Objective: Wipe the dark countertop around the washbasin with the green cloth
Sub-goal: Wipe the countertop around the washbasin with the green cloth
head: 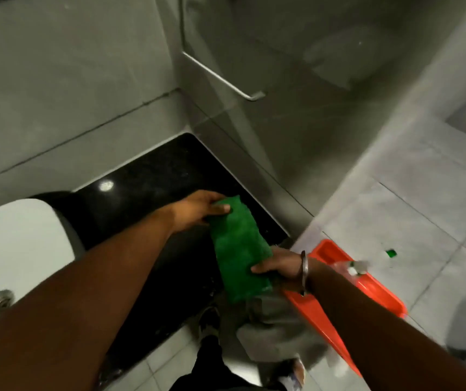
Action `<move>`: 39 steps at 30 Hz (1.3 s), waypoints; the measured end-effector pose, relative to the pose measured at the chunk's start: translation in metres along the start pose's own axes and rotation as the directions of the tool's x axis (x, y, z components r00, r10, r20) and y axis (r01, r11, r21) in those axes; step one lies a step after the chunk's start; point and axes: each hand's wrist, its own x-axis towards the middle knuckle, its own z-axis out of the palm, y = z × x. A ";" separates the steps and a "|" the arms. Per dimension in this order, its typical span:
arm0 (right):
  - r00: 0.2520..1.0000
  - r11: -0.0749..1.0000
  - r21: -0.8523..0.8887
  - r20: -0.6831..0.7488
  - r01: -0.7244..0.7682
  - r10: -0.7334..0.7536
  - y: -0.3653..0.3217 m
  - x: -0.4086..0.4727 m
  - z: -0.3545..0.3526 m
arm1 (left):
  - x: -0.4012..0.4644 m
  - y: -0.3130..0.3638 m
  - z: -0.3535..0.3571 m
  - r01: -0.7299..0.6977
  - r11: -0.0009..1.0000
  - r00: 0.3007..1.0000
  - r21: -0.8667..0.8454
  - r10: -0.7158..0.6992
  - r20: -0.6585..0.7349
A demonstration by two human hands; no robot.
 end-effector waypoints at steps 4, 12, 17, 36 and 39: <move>0.868 0.899 -0.422 -0.397 0.116 -0.298 -0.075 0.070 0.014 | 0.015 0.033 -0.101 -0.139 0.990 0.987 0.028 0.141 -0.081; 0.819 0.275 -0.961 -0.167 -0.011 -0.550 -0.156 0.189 0.029 | 0.074 -0.001 -0.206 0.042 0.889 0.608 0.456 0.339 -0.718; 0.857 -0.057 -0.991 -0.078 -0.124 -0.510 -0.154 0.268 0.023 | 0.089 -0.106 -0.190 0.469 0.703 0.601 0.535 0.190 -0.776; 0.724 0.017 -0.958 -0.229 -0.288 -0.651 -0.132 0.319 -0.005 | 0.097 -0.131 -0.192 0.540 0.623 0.538 0.565 0.261 -0.802; 0.718 -0.001 -0.941 -0.258 -0.339 -0.646 -0.071 0.255 -0.009 | 0.097 -0.128 -0.190 0.539 0.623 0.531 0.567 0.272 -0.803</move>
